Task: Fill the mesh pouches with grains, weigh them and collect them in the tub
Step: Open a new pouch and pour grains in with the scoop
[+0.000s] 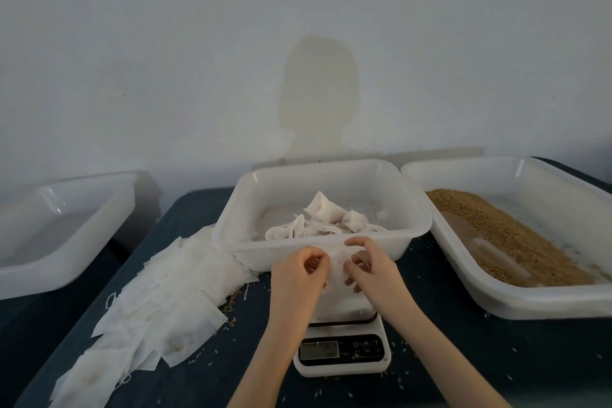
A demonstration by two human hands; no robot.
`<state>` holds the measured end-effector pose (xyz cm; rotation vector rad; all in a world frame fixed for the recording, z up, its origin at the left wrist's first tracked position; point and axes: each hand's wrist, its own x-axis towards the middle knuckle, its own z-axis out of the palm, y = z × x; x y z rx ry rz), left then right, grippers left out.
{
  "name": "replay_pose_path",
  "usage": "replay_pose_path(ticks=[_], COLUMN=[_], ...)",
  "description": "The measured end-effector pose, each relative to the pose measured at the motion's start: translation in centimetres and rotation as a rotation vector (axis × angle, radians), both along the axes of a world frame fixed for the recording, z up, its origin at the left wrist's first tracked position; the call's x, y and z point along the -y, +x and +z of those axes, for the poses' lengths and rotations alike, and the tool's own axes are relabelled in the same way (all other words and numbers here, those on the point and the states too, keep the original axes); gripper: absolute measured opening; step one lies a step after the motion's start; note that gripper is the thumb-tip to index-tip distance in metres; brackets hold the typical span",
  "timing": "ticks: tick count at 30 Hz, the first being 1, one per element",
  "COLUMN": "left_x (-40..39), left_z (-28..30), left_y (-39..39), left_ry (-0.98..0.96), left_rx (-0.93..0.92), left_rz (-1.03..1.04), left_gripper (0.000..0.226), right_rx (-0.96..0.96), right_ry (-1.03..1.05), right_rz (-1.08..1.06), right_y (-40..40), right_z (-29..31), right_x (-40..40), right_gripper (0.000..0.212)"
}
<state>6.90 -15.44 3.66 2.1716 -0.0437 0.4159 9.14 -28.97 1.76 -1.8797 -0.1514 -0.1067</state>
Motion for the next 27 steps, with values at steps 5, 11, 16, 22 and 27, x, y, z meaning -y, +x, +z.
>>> replay_pose_path(ticks=[5, 11, 16, 22, 27], left_x=[0.7, 1.8, 1.2, 1.1, 1.7], left_z=[0.8, 1.1, 1.1, 1.1, 1.0], left_y=[-0.6, -0.6, -0.1, 0.6, 1.0], left_ry=[0.479, 0.621, 0.628, 0.544, 0.522], left_rx=[0.104, 0.133, 0.175, 0.191, 0.208], left_rz=[0.166, 0.195, 0.176, 0.063, 0.022], left_gripper=[0.016, 0.018, 0.014, 0.015, 0.018], right_rx=[0.326, 0.303, 0.148, 0.146, 0.138], right_ry=[-0.528, -0.742, -0.819, -0.849, -1.041], right_rz=[-0.136, -0.035, 0.175, 0.109, 0.205], right_y=[-1.0, -0.5, 0.3, 0.5, 0.2], right_z=[0.8, 1.3, 1.8, 3.3, 4.1], right_x=[-0.1, 0.0, 1.1, 2.3, 2.9], right_gripper=[0.023, 0.039, 0.036, 0.040, 0.022])
